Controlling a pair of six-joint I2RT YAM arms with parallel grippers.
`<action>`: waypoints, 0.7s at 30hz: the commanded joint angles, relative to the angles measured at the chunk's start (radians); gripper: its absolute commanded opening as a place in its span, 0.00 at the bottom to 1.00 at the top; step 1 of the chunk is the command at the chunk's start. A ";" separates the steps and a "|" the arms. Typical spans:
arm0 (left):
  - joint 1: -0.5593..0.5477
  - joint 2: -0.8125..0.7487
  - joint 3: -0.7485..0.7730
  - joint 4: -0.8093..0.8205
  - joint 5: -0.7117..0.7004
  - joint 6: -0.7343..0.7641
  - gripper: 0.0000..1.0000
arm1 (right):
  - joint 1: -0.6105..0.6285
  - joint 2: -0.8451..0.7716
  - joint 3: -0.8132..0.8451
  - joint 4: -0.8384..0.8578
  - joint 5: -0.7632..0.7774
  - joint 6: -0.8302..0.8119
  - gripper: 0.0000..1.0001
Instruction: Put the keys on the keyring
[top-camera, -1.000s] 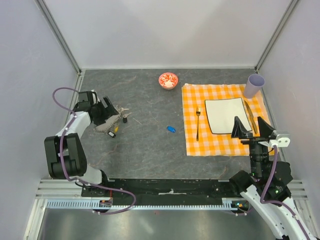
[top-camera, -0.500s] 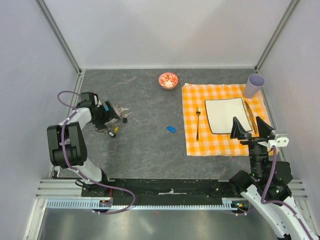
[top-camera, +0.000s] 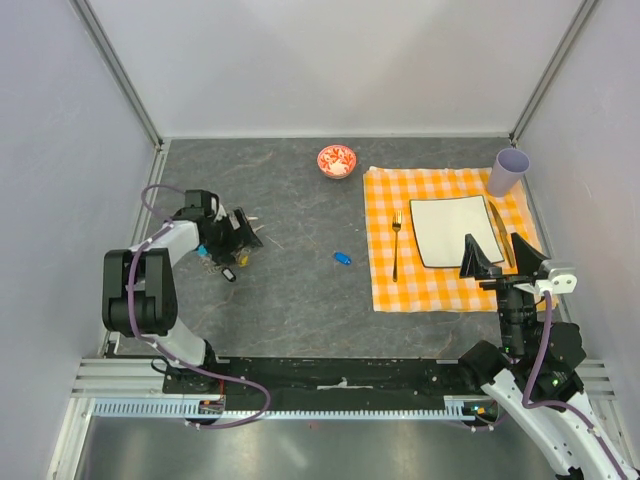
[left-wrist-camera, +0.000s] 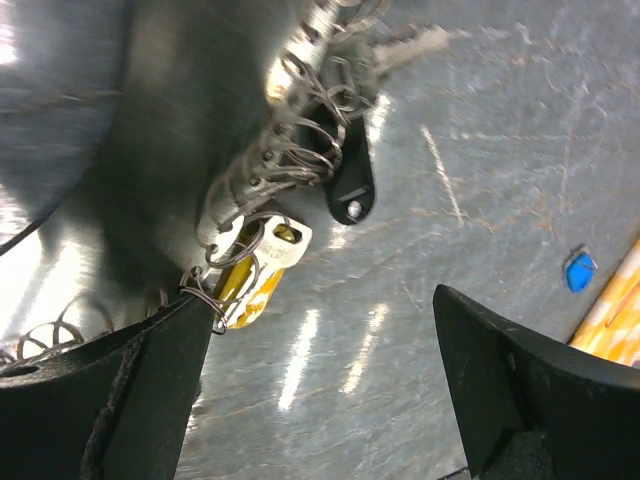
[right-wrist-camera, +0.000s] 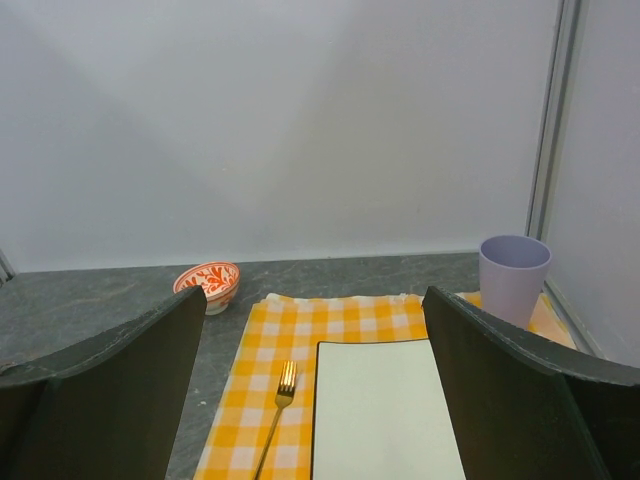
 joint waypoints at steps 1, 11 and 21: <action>-0.090 -0.024 -0.044 0.036 0.049 -0.111 0.98 | 0.010 -0.009 0.010 0.006 0.016 -0.015 0.98; -0.294 -0.068 -0.074 0.087 -0.052 -0.232 0.97 | 0.023 -0.009 0.010 0.006 0.020 -0.026 0.98; -0.418 -0.110 0.017 -0.054 -0.240 -0.174 0.95 | 0.028 -0.009 0.008 0.004 0.025 -0.032 0.98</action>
